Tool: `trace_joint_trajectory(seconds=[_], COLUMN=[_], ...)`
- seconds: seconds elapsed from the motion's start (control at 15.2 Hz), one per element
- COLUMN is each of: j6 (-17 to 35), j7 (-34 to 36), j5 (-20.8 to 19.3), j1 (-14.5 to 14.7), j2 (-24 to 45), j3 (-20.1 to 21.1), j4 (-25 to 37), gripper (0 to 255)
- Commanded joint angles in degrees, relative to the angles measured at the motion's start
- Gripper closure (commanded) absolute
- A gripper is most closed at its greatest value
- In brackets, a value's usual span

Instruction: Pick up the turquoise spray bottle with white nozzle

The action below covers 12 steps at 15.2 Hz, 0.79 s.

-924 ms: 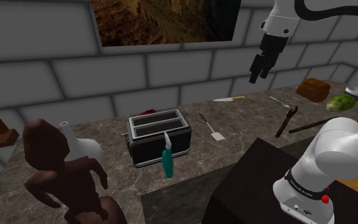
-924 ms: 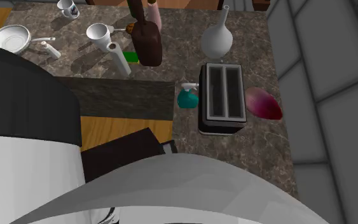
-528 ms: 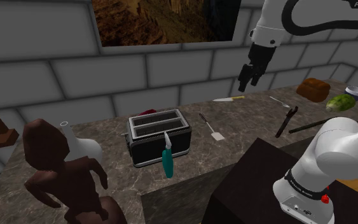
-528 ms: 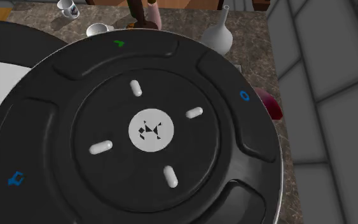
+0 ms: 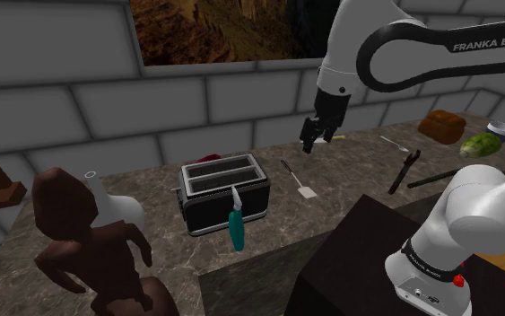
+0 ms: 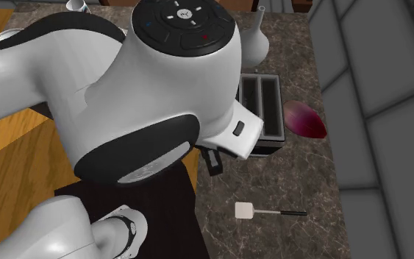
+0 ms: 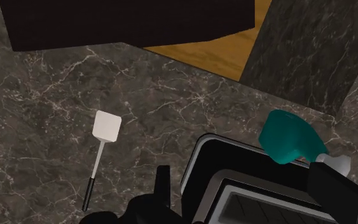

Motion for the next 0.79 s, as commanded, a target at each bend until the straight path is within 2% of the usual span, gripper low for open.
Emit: trace_joint_trajectory(seconds=[0.0, 0.4, 0.73], j6=[2.9, 10.8, 16.2], j7=[2.7, 11.3, 20.0], j5=[0.3, -0.9, -5.4], j1=[0.5, 0.9, 0.4], j2=[2.4, 12.6, 22.9], j3=[2.4, 9.9, 15.7], j4=[-0.2, 2.3, 6.6], gripper=[0, 0, 0])
